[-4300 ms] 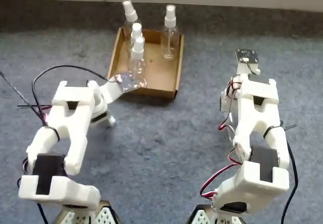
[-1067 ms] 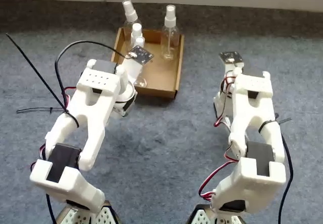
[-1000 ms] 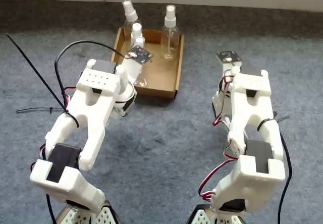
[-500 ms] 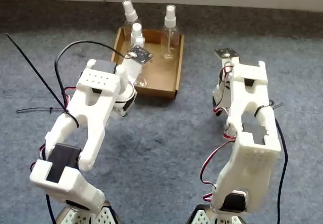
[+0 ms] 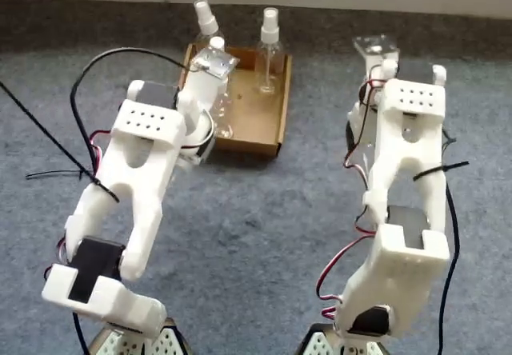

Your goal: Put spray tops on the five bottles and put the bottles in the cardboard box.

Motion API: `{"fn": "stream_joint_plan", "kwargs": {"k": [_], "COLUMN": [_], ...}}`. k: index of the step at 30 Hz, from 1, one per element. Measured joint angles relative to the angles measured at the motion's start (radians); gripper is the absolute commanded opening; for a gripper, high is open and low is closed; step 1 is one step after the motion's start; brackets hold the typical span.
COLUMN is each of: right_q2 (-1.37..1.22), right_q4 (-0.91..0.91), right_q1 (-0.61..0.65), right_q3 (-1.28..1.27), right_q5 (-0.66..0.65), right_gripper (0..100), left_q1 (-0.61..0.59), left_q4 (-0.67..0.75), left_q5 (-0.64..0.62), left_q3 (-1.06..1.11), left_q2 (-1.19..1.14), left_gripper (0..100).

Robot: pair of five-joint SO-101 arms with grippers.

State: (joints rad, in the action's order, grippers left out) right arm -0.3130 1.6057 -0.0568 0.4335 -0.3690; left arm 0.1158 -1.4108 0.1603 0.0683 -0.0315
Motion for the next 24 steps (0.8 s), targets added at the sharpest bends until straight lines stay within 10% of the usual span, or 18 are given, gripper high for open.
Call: {"fn": "stream_joint_plan", "kwargs": {"k": [11,24], "right_q2": [0.387,0.149], "right_q4": [-0.133,-0.549], "right_q1": [0.025,-0.127], "right_q3": [-0.195,-0.600], "right_q5": [0.072,0.072], "right_gripper": [0.8,1.6], "left_q1": [0.000,0.000], "left_q4": [-0.137,-0.144], "left_q5": [-0.058,-0.058], "left_q3": [-0.199,-0.137], "left_q2": [0.236,0.258], "left_gripper": [2,2]}}
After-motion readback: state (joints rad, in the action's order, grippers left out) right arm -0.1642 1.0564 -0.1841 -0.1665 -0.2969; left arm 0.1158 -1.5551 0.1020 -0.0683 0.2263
